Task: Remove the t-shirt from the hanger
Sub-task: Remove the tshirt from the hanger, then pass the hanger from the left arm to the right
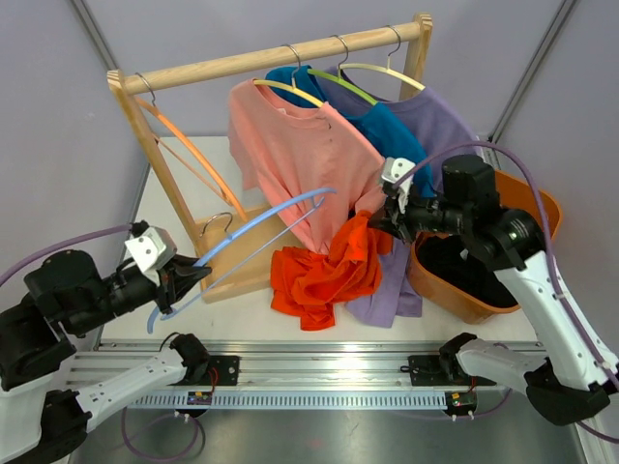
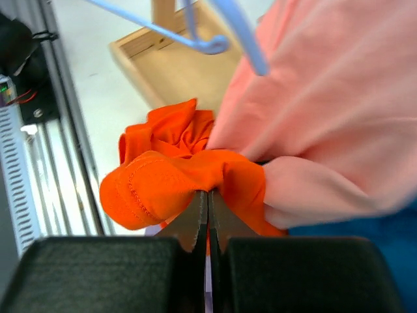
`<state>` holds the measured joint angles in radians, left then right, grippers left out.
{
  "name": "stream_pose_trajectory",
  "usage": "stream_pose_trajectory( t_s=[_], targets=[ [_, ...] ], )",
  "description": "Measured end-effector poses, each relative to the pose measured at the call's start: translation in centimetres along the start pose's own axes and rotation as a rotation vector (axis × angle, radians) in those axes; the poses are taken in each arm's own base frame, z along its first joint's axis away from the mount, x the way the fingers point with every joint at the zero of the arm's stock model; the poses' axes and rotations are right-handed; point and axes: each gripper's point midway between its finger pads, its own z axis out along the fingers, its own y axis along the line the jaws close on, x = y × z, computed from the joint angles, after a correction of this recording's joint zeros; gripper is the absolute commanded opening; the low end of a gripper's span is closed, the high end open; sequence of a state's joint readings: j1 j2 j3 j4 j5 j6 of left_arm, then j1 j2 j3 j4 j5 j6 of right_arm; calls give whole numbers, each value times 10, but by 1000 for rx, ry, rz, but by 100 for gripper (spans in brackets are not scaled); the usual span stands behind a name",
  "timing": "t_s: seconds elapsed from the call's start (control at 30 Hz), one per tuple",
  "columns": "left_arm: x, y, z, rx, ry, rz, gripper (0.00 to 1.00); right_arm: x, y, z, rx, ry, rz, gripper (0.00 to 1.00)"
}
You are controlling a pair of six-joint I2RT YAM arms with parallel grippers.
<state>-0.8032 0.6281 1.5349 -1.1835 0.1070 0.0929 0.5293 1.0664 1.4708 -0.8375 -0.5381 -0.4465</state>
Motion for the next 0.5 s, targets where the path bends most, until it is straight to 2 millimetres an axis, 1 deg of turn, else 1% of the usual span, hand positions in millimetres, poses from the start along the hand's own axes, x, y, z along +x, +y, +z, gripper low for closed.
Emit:
stream_pose_trajectory(
  t_s=[0.1,0.17,0.23,0.33,0.47,0.5],
  targets=[
    [2,3,14,-16,0,-35,0,18,6,21,-98,49,13,0],
    [5,3,22,-18,5,-55,0,39,6,39,-142,102,37,0],
    [5,3,29,-17,9,-77,0,62,7,53,-176,155,55,0],
    [5,3,38,-17,9,-97,0,87,13,60,-215,203,56,0],
    [8,3,45,-17,19,-113,0,108,25,63,-256,225,19,0],
    [9,3,46,-17,21,-116,0,114,28,62,-262,230,14,2]
  ],
)
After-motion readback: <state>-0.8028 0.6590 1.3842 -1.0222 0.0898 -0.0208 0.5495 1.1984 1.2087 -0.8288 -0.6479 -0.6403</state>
